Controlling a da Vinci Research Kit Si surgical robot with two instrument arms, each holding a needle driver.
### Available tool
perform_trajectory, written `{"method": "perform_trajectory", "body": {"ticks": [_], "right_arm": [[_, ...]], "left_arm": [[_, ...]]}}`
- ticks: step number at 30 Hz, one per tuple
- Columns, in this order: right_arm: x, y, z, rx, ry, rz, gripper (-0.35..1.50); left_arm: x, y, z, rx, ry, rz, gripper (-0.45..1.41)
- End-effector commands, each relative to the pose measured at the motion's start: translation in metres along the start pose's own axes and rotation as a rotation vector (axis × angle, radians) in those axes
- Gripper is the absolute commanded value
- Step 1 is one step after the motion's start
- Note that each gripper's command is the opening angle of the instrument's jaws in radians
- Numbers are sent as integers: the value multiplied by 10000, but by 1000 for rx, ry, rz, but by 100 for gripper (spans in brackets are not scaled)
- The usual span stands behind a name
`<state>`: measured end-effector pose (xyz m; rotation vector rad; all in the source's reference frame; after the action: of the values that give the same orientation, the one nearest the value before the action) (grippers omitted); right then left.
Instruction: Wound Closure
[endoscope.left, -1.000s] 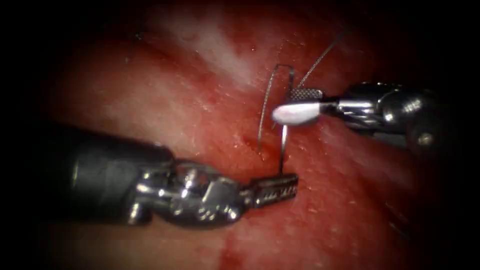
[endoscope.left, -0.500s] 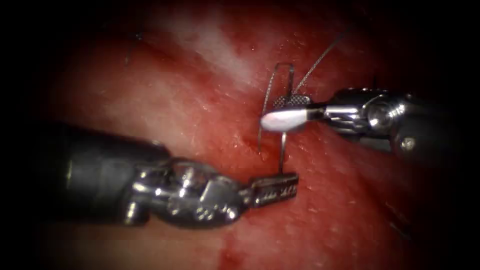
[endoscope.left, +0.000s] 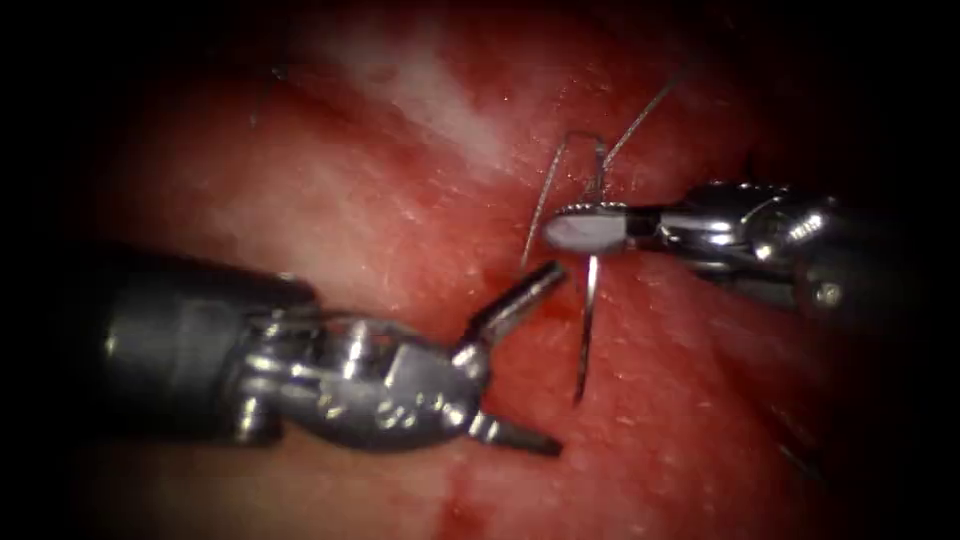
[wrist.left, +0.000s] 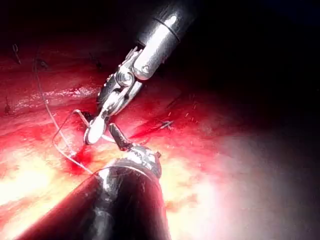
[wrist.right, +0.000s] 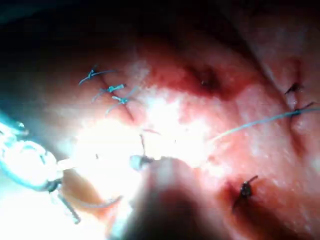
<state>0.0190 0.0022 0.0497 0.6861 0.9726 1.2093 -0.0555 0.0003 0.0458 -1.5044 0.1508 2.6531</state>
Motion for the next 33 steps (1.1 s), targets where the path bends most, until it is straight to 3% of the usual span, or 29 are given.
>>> {"method": "perform_trajectory", "body": {"ticks": [1, 4, 6, 7, 8, 9, 10, 11, 15, 21, 22, 24, 33], "right_arm": [[3, 2, 6, 0, 8, -14, -35], [9, 6, 4, -46, 99, -155, -35], [9, 7, 4, -53, 112, -173, -35], [9, 6, 3, -48, 124, -193, -35], [9, 6, 3, -48, 124, -193, -35], [10, 5, 3, -47, 132, -214, -35], [10, 4, 3, -46, 137, -230, -35], [11, 1, 2, -46, 145, -268, -35], [11, -5, 1, -55, 147, -353, -35], [8, -8, 0, -49, 177, -451, -35], [7, -9, 0, -20, 197, -500, -35], [6, -11, 1, -3, 226, -566, -35], [7, -15, 0, -9, 240, -650, -35]], "left_arm": [[0, 2, 7, -7, 6, -4, 130], [12, -9, -13, -42, 75, -216, 136], [13, -12, -17, -46, 84, -248, 133], [14, -17, -26, -63, 102, -321, 108], [14, -17, -26, -63, 102, -321, 108], [13, -19, -29, -78, 113, -344, 94], [10, -20, -31, -99, 127, -366, 74], [4, -23, -34, -137, 148, -435, 32], [-17, -28, -27, -251, 195, -531, -40], [-48, -30, -9, -324, 98, -510, -45], [-61, -29, 0, -335, 7, -490, -45], [-78, -24, 13, -358, -86, -467, -45], [-122, -15, 48, -359, -265, -414, -45]]}}
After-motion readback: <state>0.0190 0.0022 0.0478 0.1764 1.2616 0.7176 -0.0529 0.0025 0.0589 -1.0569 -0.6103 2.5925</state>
